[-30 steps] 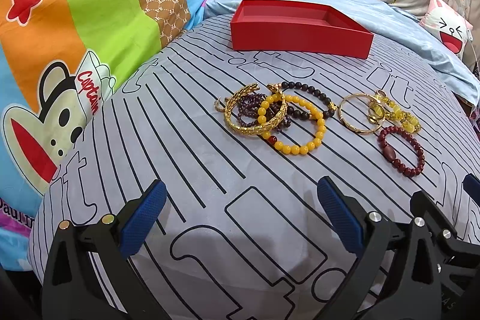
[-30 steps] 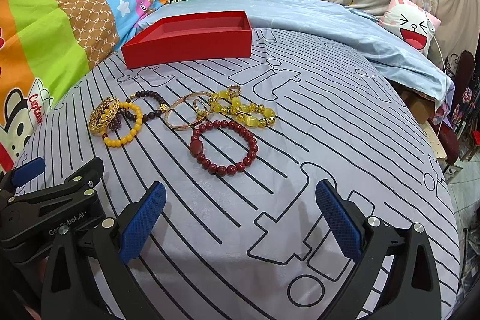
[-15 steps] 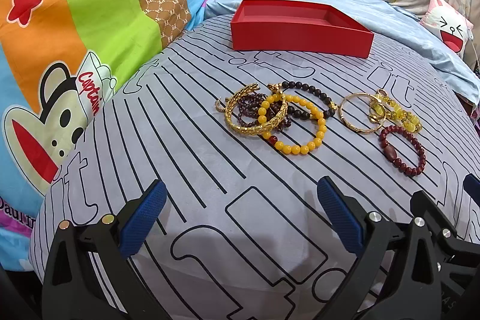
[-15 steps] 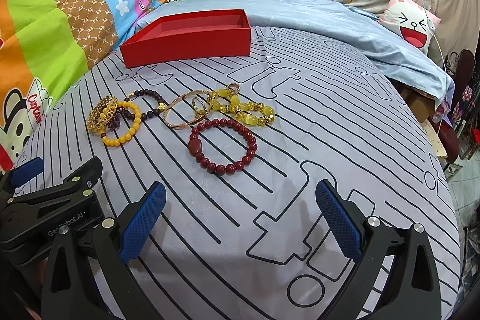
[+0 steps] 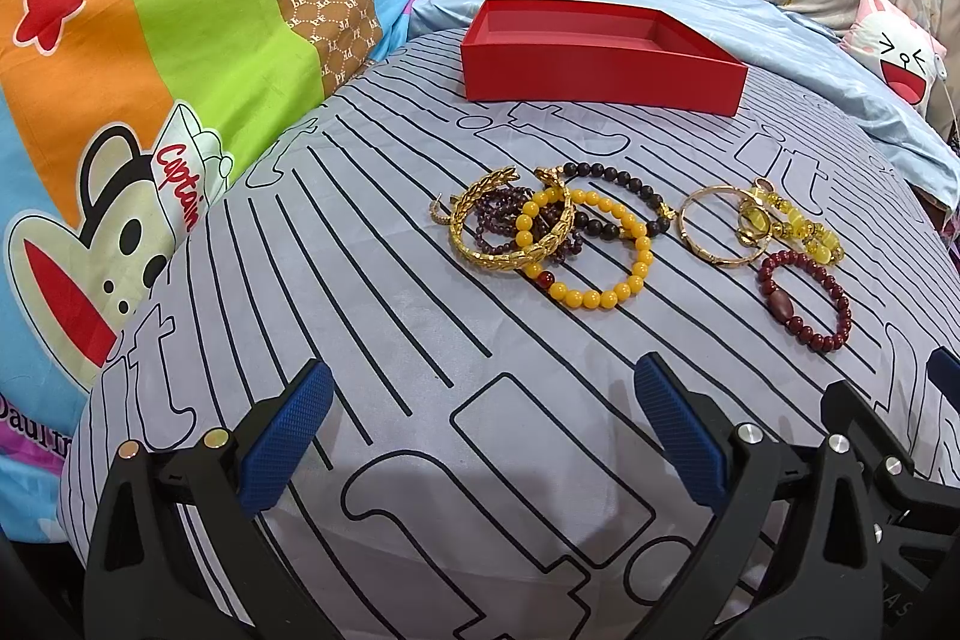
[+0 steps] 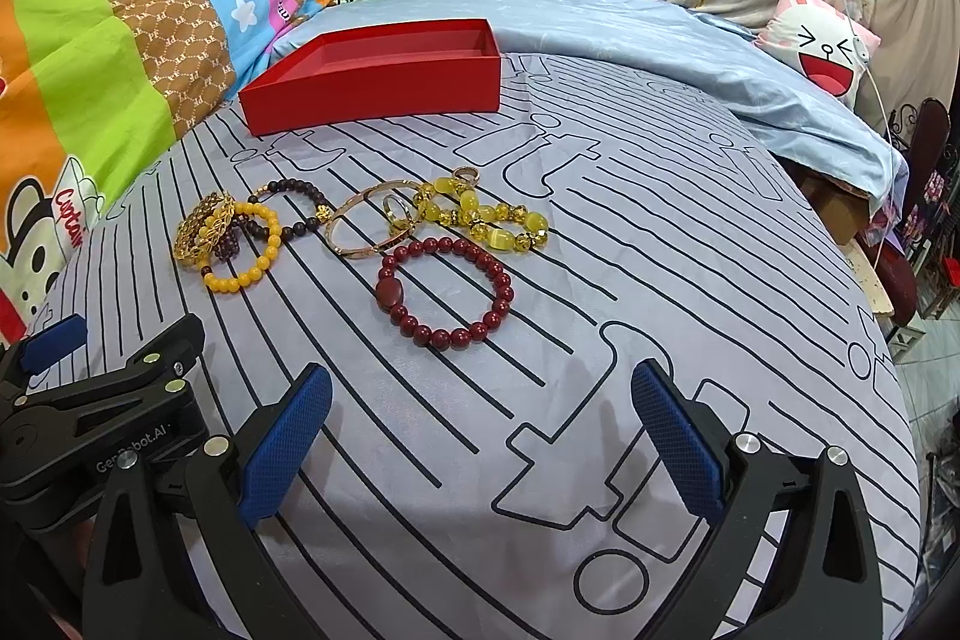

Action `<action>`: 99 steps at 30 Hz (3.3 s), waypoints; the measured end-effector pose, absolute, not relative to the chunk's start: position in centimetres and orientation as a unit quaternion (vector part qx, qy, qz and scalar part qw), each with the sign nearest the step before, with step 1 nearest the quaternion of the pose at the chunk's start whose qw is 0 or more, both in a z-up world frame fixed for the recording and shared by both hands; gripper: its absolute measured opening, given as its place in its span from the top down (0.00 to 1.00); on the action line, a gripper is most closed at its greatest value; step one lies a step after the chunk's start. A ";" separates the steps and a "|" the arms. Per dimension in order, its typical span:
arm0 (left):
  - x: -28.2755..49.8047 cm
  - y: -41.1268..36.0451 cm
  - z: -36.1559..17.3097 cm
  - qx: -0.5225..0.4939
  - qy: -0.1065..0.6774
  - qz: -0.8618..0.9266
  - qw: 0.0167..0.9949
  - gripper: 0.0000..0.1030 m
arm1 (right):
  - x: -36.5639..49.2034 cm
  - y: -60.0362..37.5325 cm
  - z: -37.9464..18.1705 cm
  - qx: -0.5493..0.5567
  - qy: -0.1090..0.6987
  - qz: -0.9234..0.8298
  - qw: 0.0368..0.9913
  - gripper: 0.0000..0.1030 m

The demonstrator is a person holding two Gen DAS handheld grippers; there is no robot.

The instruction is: Organize jewelry

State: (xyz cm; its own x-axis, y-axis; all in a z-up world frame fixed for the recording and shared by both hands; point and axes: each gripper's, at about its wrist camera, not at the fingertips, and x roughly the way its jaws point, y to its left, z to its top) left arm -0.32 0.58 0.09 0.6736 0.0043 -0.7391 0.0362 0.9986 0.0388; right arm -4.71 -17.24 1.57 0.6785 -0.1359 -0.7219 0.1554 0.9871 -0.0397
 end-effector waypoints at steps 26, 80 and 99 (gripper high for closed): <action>-0.4 0.6 0.1 0.026 0.405 -0.008 0.914 0.07 | -4.7 -17.2 1.5 0.013 0.393 -0.080 0.916 0.06; 6.8 1.6 1.5 -0.059 0.414 -0.088 0.904 0.48 | -2.3 -17.6 1.5 0.028 0.414 -0.064 0.907 0.06; 0.9 1.7 1.1 -0.018 0.407 -0.080 0.910 0.47 | -3.9 -19.2 2.0 0.039 0.404 -0.071 0.911 0.07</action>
State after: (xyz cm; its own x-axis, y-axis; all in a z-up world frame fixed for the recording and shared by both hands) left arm 0.93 1.72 1.13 0.6552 -0.1604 -0.7383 0.1303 0.9866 -0.0986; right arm -3.87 -19.19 2.02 0.6635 -0.0986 -0.7416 0.1615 0.9868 0.0133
